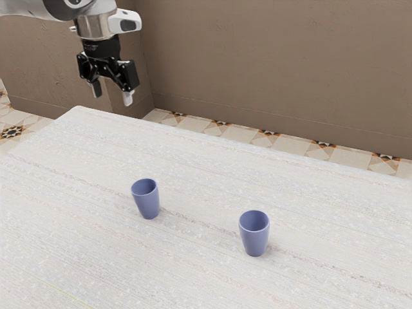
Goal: Place the left cup onto the right cup
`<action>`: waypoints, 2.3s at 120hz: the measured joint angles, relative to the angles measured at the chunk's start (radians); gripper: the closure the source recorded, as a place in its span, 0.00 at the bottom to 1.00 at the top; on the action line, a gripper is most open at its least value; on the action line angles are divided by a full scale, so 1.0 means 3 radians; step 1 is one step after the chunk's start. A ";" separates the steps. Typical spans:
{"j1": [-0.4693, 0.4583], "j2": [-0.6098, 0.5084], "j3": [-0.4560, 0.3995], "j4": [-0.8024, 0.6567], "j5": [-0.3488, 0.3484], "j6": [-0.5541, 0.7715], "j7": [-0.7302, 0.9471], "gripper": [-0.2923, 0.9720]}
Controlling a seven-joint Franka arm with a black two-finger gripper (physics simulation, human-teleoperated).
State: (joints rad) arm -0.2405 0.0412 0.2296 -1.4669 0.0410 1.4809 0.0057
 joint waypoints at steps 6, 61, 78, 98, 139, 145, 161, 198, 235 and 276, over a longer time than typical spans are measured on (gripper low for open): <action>-0.0002 0.0005 -0.0005 0.0000 0.0003 0.0003 0.0002 0.23; 0.0013 0.0110 -0.0019 0.0002 0.0008 0.0086 0.0023 0.23; 0.0009 0.0214 -0.0014 0.0001 0.0017 0.0162 0.0028 0.23; 0.0016 0.0322 -0.0010 0.0000 0.0019 0.0270 0.0035 0.23; 0.0077 0.0494 -0.0009 -0.0056 -0.0012 0.0490 0.0031 0.23; 0.0079 0.0503 -0.0009 -0.0095 -0.0026 0.0530 0.0029 0.23; 0.0089 0.0525 -0.0009 -0.0219 -0.0051 0.0657 0.0024 0.23; 0.0090 0.0539 -0.0004 -0.0516 -0.0162 0.0955 -0.0007 0.23; 0.0091 0.0613 -0.0007 -0.0713 -0.0281 0.1149 -0.0096 0.23; 0.0090 0.0785 -0.0015 -0.0800 -0.0323 0.1338 -0.0162 0.23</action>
State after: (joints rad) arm -0.2134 0.2766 0.2250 -1.7068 -0.0558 1.8822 -0.0428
